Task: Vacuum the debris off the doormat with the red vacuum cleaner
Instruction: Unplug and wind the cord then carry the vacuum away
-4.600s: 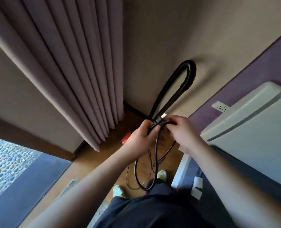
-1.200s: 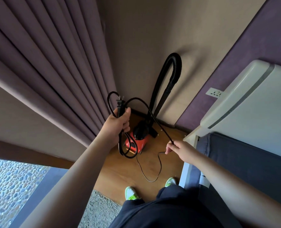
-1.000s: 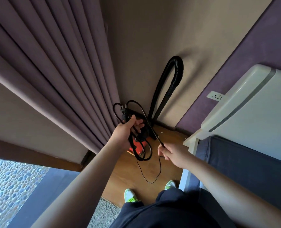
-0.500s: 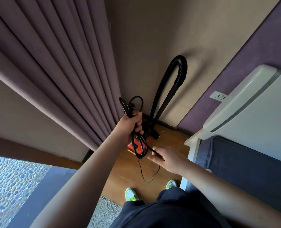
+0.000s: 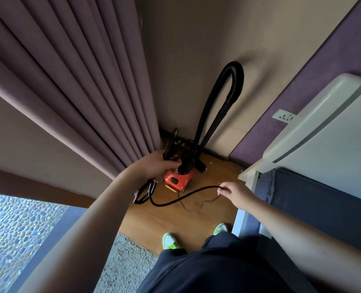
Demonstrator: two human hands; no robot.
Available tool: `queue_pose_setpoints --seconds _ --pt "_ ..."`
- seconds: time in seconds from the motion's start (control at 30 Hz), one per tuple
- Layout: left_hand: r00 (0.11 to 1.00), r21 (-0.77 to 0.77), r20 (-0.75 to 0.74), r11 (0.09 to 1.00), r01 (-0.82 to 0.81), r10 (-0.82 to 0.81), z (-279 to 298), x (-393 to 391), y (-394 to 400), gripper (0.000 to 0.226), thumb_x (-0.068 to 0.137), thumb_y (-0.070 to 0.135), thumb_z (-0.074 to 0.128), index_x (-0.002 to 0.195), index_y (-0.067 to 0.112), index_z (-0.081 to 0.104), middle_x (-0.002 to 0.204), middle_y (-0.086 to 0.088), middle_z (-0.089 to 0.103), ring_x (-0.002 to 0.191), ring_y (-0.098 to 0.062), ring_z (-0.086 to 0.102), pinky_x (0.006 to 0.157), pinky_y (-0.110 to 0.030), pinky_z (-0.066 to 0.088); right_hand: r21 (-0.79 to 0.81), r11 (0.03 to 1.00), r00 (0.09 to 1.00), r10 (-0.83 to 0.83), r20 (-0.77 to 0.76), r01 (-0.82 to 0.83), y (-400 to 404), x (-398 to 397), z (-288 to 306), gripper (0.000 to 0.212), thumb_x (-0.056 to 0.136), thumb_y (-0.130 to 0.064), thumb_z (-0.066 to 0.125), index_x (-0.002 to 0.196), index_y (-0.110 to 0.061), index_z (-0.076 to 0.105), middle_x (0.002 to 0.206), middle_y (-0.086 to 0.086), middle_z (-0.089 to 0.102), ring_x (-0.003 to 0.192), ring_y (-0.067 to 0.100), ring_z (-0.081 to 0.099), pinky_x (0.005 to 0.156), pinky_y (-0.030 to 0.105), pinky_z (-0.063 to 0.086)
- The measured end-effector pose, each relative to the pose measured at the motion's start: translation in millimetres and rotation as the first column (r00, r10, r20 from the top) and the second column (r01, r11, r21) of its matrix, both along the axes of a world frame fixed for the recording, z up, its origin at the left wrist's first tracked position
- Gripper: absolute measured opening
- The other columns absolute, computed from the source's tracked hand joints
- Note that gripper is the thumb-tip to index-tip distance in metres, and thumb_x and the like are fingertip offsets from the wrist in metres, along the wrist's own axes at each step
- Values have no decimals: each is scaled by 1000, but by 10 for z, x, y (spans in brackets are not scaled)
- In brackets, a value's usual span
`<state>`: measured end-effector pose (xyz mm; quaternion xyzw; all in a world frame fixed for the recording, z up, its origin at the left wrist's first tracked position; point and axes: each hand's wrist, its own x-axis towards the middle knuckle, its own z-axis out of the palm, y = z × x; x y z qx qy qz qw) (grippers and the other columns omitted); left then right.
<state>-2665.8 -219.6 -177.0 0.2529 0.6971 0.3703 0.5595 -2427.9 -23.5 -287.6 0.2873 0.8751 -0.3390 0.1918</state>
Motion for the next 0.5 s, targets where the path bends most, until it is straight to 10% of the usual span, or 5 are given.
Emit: queue_pose_setpoints --seconds 0.1,0.2,0.5 --pt "942 -118 -325 992 48 -84 -319 332 75 20 95 33 63 112 23 62 95 4 70 84 -10 64 71 -23 46 -38 998 996 -52 -77 49 -18 -118 95 16 98 -39 54 88 -31 65 88 -14 69 84 5 64 70 17 48" --pt "951 -83 -307 997 5 -31 -543 600 111 36 94 34 64 128 24 58 114 4 66 108 -15 62 83 -23 42 -113 987 980 -134 -150 118 -48 -195 107 17 96 -39 56 87 -32 68 88 -14 72 88 2 67 79 23 51" --pt "951 -105 -309 994 -10 -23 -663 561 165 30 87 41 72 110 21 68 97 0 71 89 -11 65 83 -27 54 -156 979 968 -163 -192 134 -166 -326 238 18 97 -38 56 80 -41 61 86 -15 68 87 0 63 74 18 43"
